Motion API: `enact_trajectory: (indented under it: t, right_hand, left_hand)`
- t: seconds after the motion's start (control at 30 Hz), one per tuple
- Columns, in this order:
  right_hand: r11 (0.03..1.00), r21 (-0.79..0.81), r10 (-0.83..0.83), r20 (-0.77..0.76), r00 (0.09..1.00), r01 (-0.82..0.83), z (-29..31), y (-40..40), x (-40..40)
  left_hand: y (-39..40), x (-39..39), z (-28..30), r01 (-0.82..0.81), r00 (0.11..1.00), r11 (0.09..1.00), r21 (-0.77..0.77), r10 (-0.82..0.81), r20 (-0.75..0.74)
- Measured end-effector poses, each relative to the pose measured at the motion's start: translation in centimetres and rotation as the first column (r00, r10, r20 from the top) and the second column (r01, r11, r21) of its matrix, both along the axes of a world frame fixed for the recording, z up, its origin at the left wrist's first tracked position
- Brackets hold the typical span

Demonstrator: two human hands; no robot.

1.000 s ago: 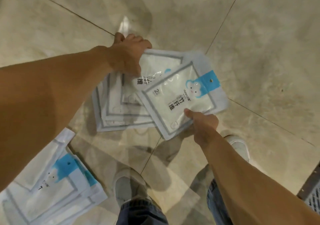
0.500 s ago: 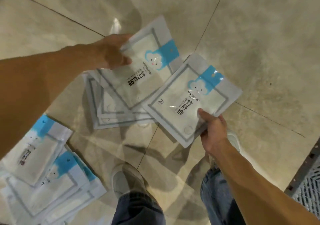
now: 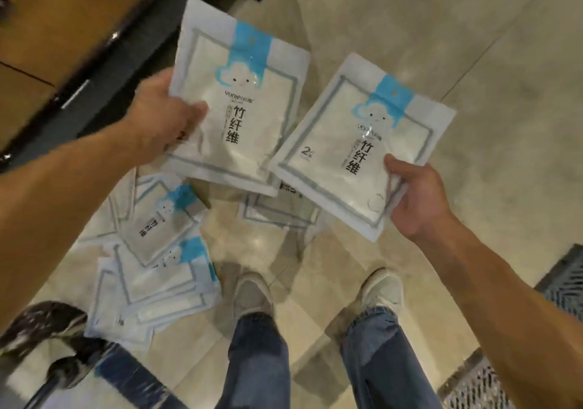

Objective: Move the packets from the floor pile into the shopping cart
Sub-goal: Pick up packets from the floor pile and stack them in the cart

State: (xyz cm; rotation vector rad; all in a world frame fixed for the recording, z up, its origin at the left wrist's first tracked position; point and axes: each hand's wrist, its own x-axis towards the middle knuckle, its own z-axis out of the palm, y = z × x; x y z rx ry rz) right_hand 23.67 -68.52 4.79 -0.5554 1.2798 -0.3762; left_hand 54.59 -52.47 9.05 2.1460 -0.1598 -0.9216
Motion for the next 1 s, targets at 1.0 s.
enact_trajectory:
  t: [1.0]
  right_hand:
    - [0.432,-0.499,0.896,0.141,0.422,-0.751,79.6,21.3,13.9]
  left_hand:
    - [38.0,-14.8,73.7,-0.644,0.644,0.602,-0.473,0.759,0.09]
